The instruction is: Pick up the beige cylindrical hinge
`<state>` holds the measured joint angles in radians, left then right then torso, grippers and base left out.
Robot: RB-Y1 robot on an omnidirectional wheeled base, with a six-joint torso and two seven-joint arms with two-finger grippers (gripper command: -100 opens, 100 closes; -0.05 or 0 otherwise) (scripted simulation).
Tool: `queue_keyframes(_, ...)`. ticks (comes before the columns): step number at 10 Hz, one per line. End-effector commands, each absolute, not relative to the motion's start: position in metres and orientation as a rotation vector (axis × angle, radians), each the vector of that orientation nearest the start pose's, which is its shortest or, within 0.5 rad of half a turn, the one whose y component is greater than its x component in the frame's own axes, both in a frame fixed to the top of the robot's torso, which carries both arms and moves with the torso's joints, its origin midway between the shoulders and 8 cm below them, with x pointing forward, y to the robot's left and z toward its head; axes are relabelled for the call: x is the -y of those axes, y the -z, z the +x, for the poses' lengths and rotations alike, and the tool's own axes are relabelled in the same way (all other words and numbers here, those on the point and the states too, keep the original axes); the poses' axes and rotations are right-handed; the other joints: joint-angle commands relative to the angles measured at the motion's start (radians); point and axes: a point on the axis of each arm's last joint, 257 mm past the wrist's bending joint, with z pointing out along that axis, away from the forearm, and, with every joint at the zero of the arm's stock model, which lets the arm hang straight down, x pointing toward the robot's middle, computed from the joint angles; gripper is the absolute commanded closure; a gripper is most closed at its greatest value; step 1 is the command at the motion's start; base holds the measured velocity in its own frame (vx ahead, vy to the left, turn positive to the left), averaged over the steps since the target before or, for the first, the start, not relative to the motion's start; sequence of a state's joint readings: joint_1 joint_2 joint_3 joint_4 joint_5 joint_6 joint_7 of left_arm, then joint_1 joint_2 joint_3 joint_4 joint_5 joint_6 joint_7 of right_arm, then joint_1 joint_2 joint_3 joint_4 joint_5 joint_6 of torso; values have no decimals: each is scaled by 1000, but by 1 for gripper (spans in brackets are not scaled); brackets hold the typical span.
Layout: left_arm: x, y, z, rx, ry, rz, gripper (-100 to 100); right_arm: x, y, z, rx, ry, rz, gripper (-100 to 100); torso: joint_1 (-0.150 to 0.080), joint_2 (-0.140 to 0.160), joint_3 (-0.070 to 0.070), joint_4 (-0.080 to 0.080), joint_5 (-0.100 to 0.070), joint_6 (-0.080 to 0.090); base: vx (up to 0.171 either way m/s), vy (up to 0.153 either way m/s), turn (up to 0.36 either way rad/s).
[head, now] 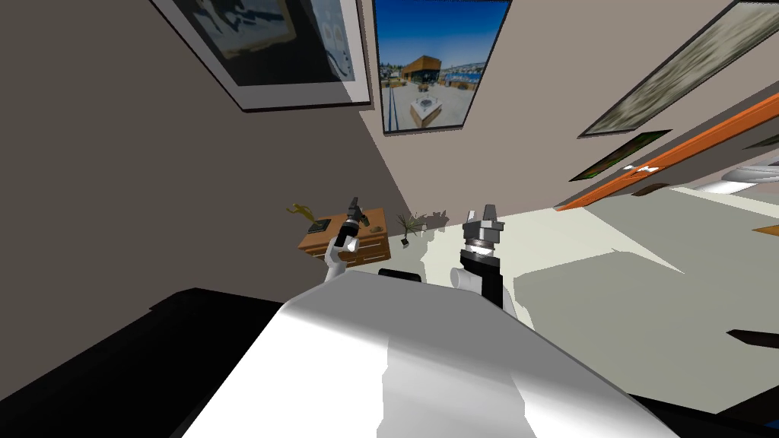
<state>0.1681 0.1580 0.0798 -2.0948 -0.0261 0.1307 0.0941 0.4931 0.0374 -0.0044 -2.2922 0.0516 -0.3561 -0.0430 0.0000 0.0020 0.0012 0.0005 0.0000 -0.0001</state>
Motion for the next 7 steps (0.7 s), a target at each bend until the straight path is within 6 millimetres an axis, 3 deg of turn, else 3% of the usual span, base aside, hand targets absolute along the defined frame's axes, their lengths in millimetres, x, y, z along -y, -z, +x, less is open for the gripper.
queue_keyframes(1,-304,74,489,-1047,1150,-1025,-100,283,-4,365,-680,-1274,775,0,0,0,0,0,0,0,-32,-6,-14)
queue_keyframes(7,-314,105,507,-1118,1095,-1150,-100,283,-4,365,-680,-1274,775,0,0,-2,-1,0,0,0,-15,-5,-10)
